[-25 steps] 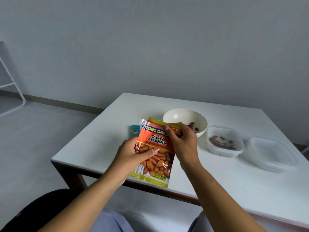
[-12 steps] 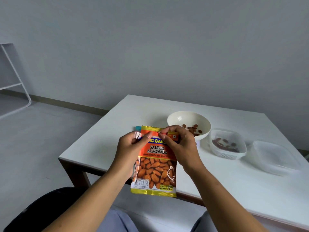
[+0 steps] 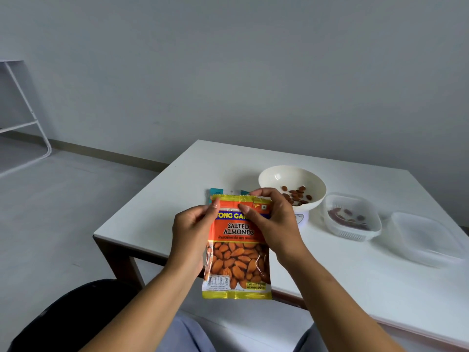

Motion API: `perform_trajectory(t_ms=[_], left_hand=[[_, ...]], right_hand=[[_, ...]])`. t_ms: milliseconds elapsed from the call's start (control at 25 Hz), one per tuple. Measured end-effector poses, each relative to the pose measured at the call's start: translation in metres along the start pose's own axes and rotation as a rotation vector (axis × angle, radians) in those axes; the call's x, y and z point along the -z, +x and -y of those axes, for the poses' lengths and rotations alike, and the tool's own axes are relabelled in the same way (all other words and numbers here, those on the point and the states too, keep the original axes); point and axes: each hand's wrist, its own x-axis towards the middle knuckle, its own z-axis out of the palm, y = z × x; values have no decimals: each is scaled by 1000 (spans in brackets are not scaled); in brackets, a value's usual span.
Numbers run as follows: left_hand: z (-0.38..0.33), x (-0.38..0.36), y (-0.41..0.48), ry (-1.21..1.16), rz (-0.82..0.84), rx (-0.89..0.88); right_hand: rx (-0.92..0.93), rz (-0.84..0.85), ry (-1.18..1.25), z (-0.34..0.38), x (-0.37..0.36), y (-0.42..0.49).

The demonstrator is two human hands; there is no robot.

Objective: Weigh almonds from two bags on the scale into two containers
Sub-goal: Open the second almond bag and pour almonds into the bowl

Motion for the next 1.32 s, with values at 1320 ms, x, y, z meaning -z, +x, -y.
perform_trajectory(t_ms=[1320], left_hand=[[103,43,59,1354,43,-344]], right_hand=[[137,144,-1201,-103,-54,22]])
